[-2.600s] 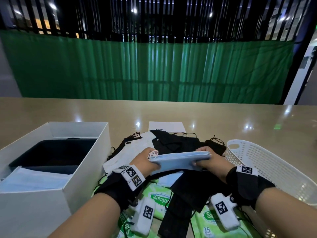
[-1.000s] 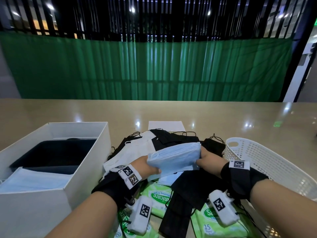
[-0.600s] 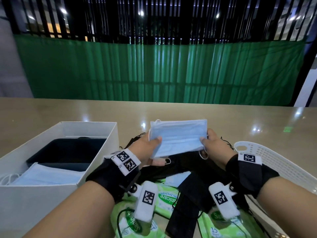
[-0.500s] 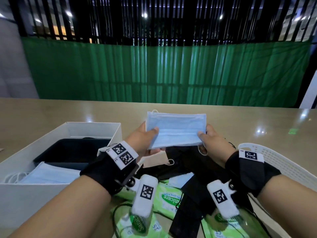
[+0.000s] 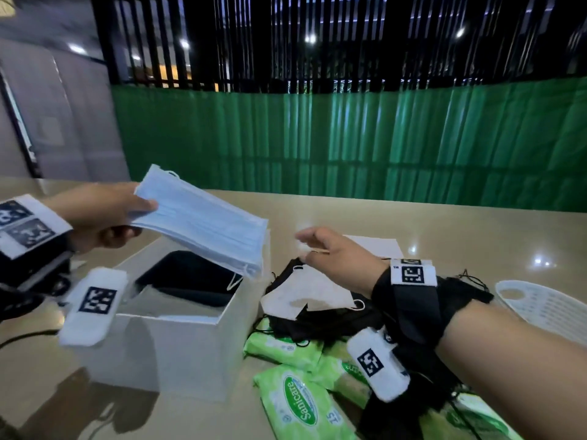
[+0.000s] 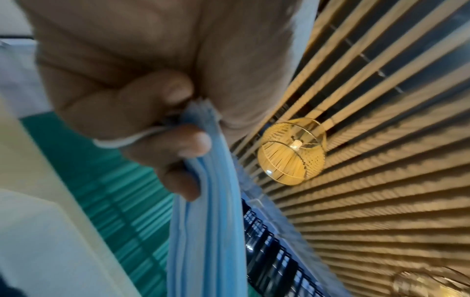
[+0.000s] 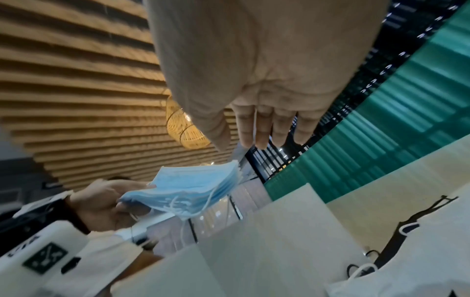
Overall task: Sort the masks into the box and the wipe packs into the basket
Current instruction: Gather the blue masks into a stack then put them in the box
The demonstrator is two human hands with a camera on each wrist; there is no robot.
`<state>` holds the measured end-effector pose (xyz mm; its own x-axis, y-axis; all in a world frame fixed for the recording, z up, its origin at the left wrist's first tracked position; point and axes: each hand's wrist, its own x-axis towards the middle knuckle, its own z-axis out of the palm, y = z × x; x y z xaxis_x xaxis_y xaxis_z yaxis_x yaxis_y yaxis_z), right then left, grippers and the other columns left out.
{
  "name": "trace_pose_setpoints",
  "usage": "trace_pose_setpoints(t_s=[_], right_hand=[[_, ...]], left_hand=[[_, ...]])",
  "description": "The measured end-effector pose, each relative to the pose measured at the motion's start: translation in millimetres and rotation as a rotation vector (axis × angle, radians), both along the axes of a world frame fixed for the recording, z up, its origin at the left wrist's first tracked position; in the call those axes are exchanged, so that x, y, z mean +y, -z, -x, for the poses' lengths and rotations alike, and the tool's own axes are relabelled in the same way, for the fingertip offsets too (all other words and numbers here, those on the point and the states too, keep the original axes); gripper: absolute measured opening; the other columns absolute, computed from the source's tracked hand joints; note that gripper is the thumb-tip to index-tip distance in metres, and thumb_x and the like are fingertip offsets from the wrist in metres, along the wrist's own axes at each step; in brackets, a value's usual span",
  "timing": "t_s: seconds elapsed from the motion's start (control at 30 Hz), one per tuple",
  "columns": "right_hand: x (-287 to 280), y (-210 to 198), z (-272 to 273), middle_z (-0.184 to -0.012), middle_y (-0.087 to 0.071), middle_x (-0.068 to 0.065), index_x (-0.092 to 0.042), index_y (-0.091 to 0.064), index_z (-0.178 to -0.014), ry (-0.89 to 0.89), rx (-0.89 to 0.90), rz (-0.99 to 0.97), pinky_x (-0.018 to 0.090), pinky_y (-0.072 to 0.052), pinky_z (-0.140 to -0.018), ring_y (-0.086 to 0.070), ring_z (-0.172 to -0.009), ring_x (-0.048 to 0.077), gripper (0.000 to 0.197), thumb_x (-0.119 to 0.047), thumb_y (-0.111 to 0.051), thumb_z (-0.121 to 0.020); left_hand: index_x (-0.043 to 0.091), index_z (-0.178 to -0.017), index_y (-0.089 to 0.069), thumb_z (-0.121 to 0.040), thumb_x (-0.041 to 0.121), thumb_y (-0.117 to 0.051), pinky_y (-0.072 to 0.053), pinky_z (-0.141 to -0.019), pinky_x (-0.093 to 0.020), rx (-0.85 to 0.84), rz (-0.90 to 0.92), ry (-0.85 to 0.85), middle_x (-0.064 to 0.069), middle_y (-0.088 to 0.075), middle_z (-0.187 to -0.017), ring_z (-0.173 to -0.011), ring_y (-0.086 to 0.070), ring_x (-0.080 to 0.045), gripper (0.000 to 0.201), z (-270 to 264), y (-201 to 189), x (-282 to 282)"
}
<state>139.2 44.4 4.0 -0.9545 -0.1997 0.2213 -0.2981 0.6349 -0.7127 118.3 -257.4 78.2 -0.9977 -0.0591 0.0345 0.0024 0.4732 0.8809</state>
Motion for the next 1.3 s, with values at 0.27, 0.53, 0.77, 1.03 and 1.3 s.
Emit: trace_pose_setpoints(t_s=[0.27,0.53,0.77,1.03,1.3], right_hand=[[-72,14,12,-0.155,-0.027,-0.009,-0.026,-0.030,-0.148,-0.260,-0.161,-0.407,0.020,-0.017,-0.110,-0.026,-0.141,0.011,0.047,-0.035,-0.033,-0.102],[-70,28,17,-0.157,-0.019,-0.011,-0.022,-0.024,-0.150,-0.288,-0.132,-0.448,0.003,-0.007,-0.096,-0.017,-0.143,0.003,0.046,-0.025,-0.029,-0.104],[-74,32,17,-0.157,-0.016,-0.012,-0.023,-0.021,-0.151,-0.281,-0.101,-0.506,0.014,-0.012,-0.109,-0.020,-0.142,0.005,0.048,-0.029,-0.030,-0.104],[-71,37,15,-0.158,-0.015,-0.011,-0.025,-0.017,-0.151,-0.284,-0.090,-0.496,0.024,-0.017,-0.115,-0.025,-0.141,0.010,0.052,-0.032,-0.034,-0.102],[-70,40,19,-0.157,-0.017,-0.012,-0.026,-0.019,-0.150,-0.289,-0.071,-0.469,0.023,-0.018,-0.115,-0.021,-0.142,0.008,0.052,-0.033,-0.036,-0.102]], left_hand=[[0.008,-0.084,-0.047,-0.098,0.008,-0.045,-0.019,-0.030,-0.010,-0.157,0.039,-0.142,-0.007,-0.037,-0.054,-0.025,-0.033,-0.006,0.014,-10,32,-53],[0.009,-0.097,-0.051,-0.097,0.002,-0.040,-0.035,-0.029,-0.017,-0.357,0.104,0.031,-0.015,-0.048,-0.053,-0.030,-0.043,-0.015,0.013,-8,56,-49],[0.007,-0.108,-0.044,-0.091,0.016,-0.052,-0.040,-0.052,-0.021,-0.376,0.703,-0.006,-0.013,-0.054,-0.081,-0.063,-0.051,-0.022,0.021,0,65,-30],[0.013,-0.151,0.004,-0.086,0.050,-0.058,-0.030,-0.107,-0.028,-0.235,1.137,0.026,-0.007,-0.022,-0.155,-0.137,-0.033,-0.024,0.097,-6,67,-10],[0.022,-0.145,-0.035,-0.085,0.075,-0.028,-0.018,-0.112,-0.029,-0.532,1.209,0.169,-0.002,-0.033,-0.151,-0.139,-0.030,-0.019,0.081,-21,59,-4]])
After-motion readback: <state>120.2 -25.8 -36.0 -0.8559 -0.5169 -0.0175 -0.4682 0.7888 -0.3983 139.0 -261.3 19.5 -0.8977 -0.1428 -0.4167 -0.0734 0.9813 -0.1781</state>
